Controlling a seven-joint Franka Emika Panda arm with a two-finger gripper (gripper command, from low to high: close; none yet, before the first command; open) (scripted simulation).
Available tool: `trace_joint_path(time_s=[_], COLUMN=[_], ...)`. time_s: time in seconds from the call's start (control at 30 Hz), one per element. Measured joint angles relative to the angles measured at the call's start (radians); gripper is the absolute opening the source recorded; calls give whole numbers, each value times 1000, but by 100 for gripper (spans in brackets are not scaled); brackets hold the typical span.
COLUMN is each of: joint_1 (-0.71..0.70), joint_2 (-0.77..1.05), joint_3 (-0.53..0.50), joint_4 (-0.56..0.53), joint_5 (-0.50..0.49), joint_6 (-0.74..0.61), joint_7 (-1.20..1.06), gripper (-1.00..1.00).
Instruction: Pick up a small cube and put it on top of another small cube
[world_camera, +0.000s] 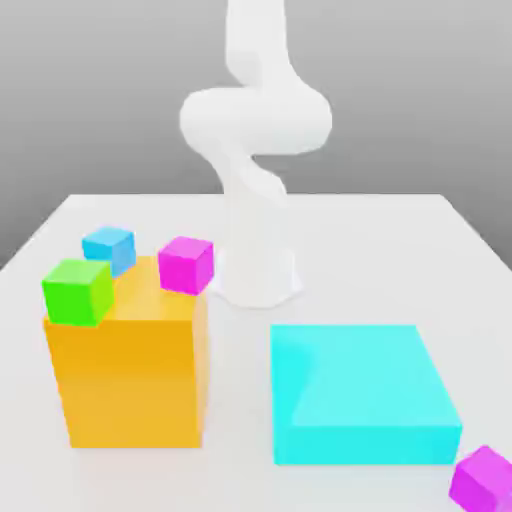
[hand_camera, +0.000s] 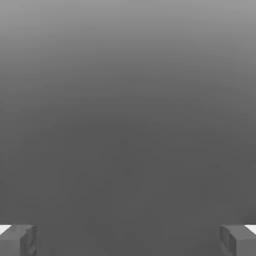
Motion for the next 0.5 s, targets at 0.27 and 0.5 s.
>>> trace_joint_path(time_s=[0.27, 0.5], joint_1=[31, 68], joint_2=[295, 549], joint_3=[90, 161], joint_4=[18, 33], joint_5=[-41, -93], joint_6=[75, 139], joint_7=[5, 21], gripper=[0, 0])
